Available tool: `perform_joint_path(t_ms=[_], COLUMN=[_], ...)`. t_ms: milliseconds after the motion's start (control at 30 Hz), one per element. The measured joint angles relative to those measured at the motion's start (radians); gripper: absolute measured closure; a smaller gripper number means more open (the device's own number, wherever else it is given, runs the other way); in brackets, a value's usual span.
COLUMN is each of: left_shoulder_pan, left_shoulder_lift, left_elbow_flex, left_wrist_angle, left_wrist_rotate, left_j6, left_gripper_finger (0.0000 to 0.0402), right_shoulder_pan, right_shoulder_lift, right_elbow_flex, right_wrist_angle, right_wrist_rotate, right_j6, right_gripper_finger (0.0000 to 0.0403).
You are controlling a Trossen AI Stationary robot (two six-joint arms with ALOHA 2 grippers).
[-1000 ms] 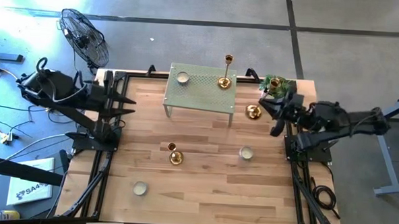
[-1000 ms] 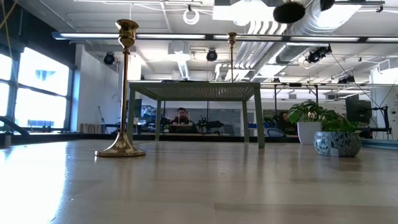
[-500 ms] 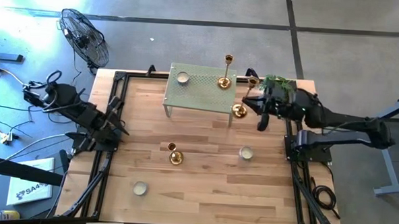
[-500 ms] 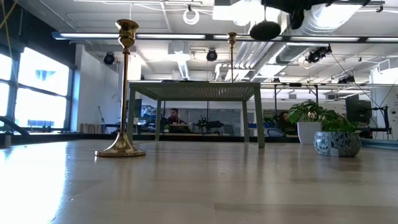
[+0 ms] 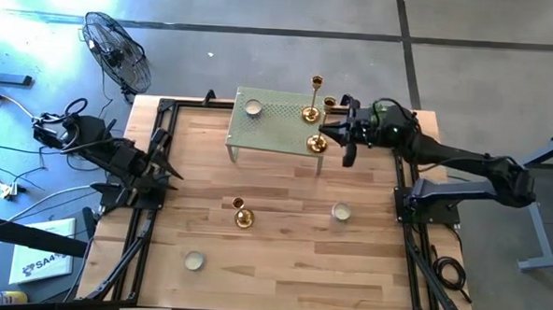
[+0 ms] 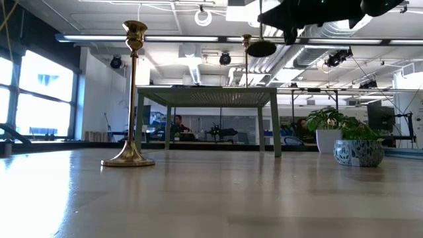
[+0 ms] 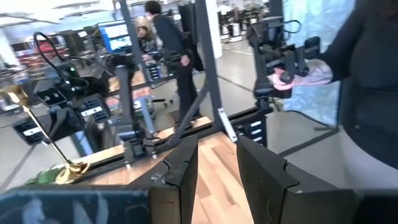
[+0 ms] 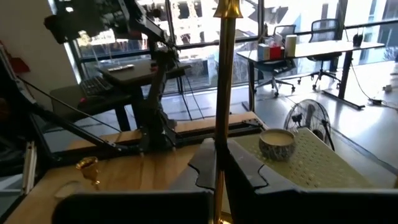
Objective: Stock candles and holders on shelf
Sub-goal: Align the bottom gold candle holder with the other gold candle holder on the shelf
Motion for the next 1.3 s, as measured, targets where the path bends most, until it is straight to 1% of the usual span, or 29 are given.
perform_joint_path(t_ms=[167,400,600,767,867,1100,1300], left_shoulder_pan=[0.0,0.0,0.0,0.0,0.0,0.0,0.0], left_shoulder_lift=[0.0,0.0,0.0,0.0,0.0,-0.001,-0.002], left_elbow_flex=[0.0,0.0,0.0,0.0,0.0,0.0,0.0], left_wrist_angle=[-0.001,-0.006,-0.016,-0.02,-0.02,-0.02,-0.02], left_wrist_rotate=[-0.011,-0.013,-0.014,-0.014,-0.016,-0.089,-0.09], left_j6=[0.0,0.0,0.0,-0.001,-0.002,-0.022,-0.023], left_gripper_finger=[0.0293,0.0293,0.0293,0.0293,0.0293,0.0293,0.0293], right_shoulder_pan=[-0.075,-0.137,-0.144,-0.144,-0.149,-0.175,-0.2], right_shoulder_lift=[0.063,0.169,0.246,0.281,0.291,0.323,0.359], right_elbow_flex=[0.0,0.0,0.0,0.0,0.0,0.0,0.002], right_wrist_angle=[0.033,0.111,0.162,0.16,0.16,0.166,0.194], right_wrist_rotate=[-0.096,-0.168,-0.155,-0.084,-0.08,-0.072,-0.072], right_j6=[0.0,-0.001,-0.021,-0.064,-0.093,-0.135,-0.15], right_gripper_finger=[0.0401,0.0401,0.0401,0.0401,0.0401,0.0401,0.0401])
